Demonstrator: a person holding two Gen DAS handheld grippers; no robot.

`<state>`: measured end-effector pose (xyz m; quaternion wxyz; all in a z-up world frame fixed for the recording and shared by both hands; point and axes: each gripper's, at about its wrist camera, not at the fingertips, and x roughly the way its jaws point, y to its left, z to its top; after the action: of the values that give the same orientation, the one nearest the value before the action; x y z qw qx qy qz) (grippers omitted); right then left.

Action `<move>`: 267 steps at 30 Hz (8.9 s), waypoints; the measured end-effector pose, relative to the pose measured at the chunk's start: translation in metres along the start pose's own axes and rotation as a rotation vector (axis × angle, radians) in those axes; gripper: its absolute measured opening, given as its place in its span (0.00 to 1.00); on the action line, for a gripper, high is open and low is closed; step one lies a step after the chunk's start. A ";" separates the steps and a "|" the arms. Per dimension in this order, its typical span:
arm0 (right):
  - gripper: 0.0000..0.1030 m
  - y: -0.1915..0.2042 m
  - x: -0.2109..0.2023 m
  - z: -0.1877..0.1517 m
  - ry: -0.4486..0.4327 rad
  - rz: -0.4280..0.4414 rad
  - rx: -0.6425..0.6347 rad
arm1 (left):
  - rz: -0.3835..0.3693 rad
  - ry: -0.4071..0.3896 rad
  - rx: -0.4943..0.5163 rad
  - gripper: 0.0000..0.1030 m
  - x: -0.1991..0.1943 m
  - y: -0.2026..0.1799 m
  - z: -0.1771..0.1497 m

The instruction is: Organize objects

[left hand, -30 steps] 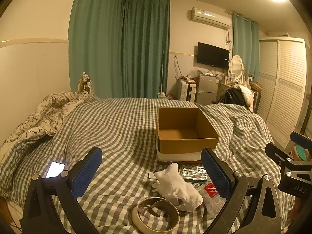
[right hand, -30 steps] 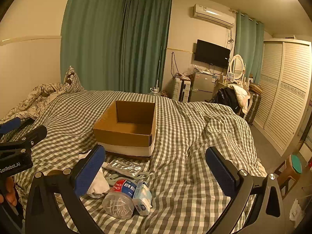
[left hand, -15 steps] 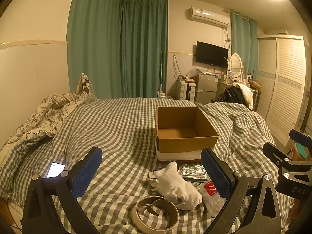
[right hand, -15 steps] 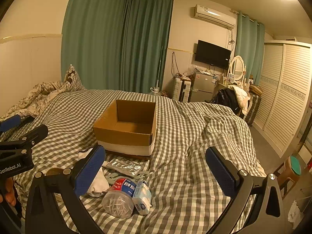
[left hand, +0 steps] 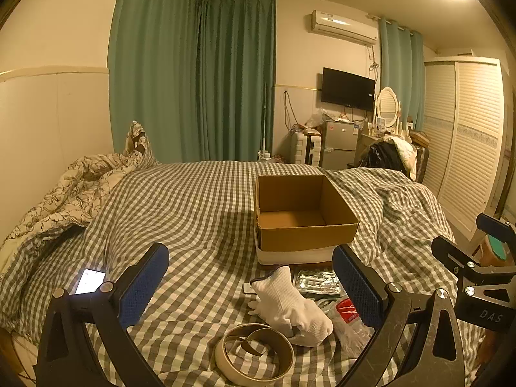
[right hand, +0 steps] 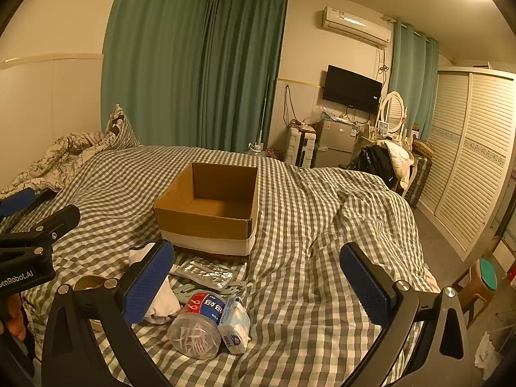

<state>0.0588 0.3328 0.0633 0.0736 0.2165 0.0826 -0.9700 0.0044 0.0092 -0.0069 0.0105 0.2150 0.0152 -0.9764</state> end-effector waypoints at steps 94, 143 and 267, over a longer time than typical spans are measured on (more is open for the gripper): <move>0.20 0.012 0.095 -0.079 0.393 0.117 -0.136 | -0.078 0.444 0.051 0.85 0.085 0.002 -0.067; 0.65 -0.006 0.144 0.122 0.150 0.213 -0.008 | -0.097 0.341 0.037 1.00 0.218 -0.012 0.091; 0.53 0.016 0.273 0.136 0.359 0.305 0.128 | -0.157 0.414 0.045 0.49 0.288 -0.028 0.084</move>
<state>-0.2386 0.2615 0.0647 0.1892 0.3996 -0.0009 -0.8969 -0.2931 0.0304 -0.0509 -0.0735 0.4093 0.0119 -0.9094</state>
